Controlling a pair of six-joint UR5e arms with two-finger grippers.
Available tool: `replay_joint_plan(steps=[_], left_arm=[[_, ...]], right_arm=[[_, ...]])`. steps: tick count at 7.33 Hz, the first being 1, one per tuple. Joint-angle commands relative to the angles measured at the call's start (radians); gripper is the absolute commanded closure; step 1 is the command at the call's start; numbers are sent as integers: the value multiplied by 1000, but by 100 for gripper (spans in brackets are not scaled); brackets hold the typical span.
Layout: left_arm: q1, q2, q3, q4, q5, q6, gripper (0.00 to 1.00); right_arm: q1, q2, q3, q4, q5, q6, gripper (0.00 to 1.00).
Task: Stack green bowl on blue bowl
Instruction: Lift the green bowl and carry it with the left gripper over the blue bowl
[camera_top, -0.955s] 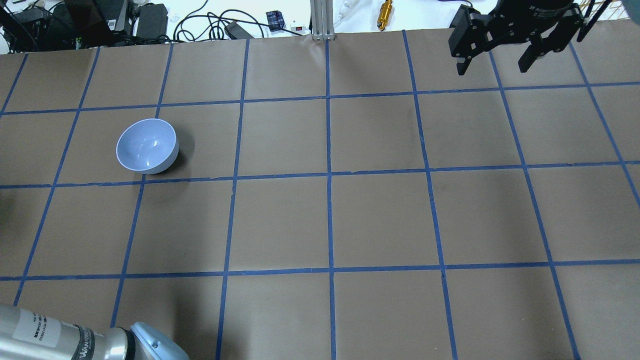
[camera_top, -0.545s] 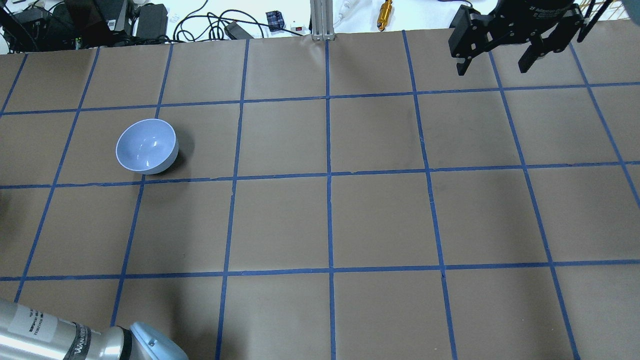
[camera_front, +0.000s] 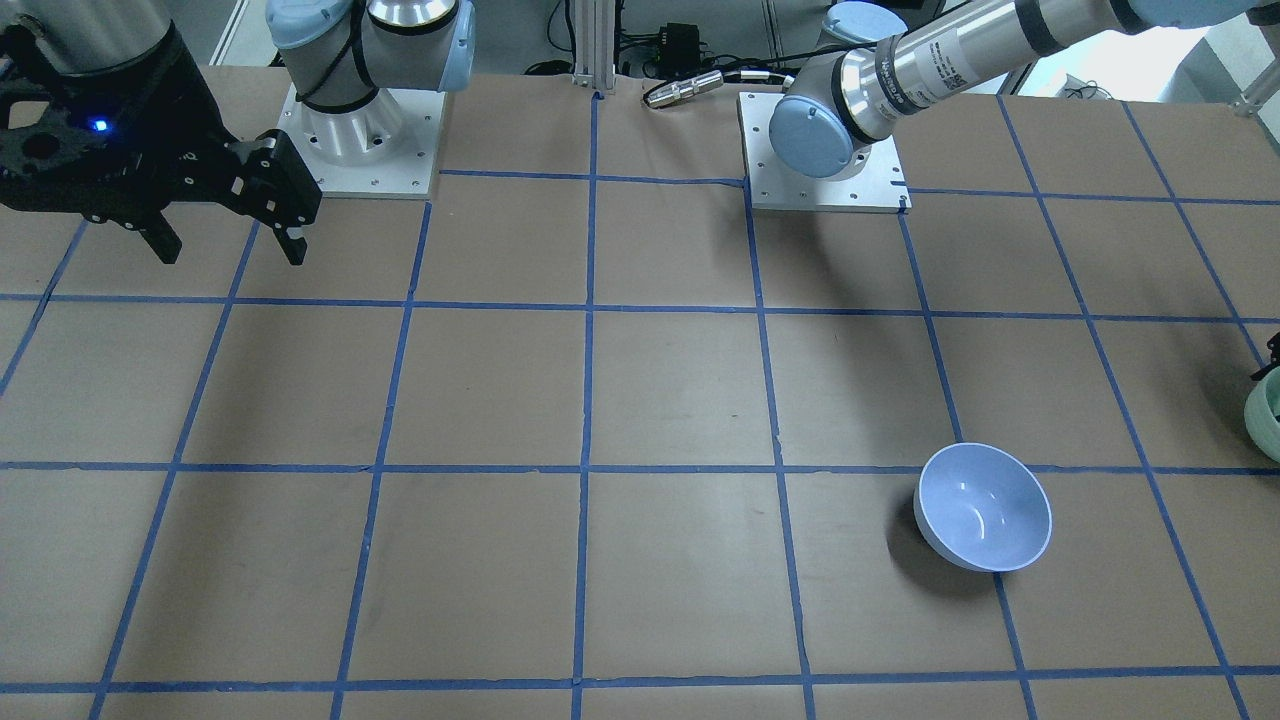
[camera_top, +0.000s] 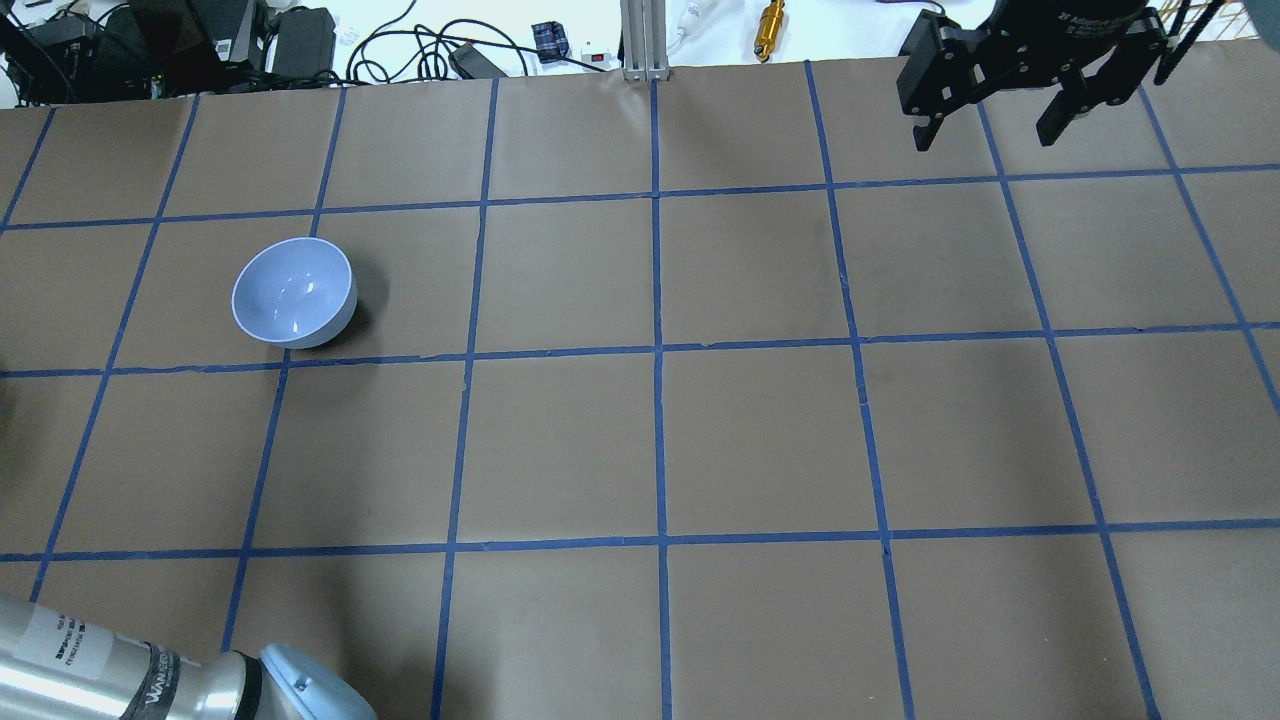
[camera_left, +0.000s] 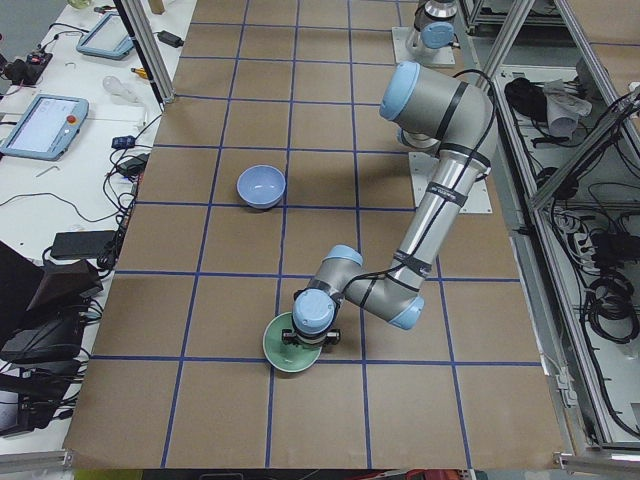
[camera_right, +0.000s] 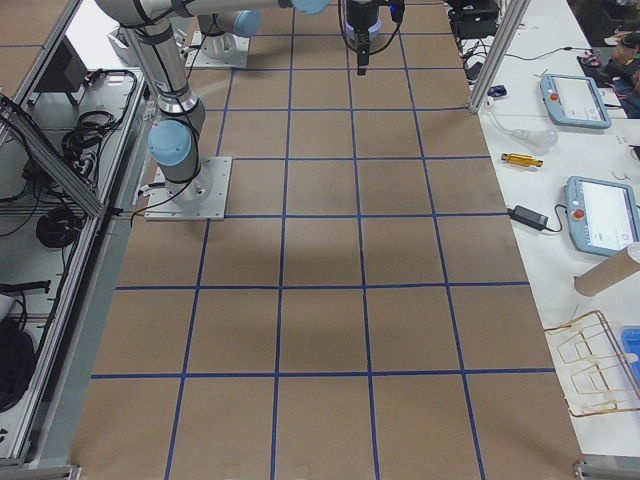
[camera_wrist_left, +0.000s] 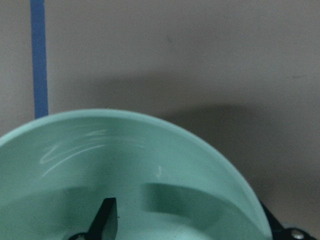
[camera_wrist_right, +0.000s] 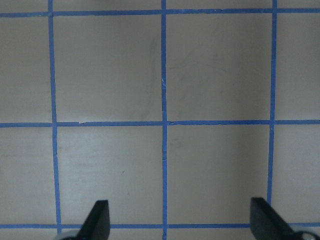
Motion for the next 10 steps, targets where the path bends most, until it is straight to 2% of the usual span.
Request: replay_joint_plan(steps=[1,5,7,10], left_arm=[[0,1,-5,13,2,7,100],[-1,42,-5,-6,15,-10,100],[-24,126,-1,-137,14,-80,100],[-200,250,-2,-254,5,-259,100]], right_arm=[[0,0,0,0,0,0,0],[0,0,0,0,0,0,0],[0,-1,0,0,0,0,0],[0,-1,0,0,2,0,0]])
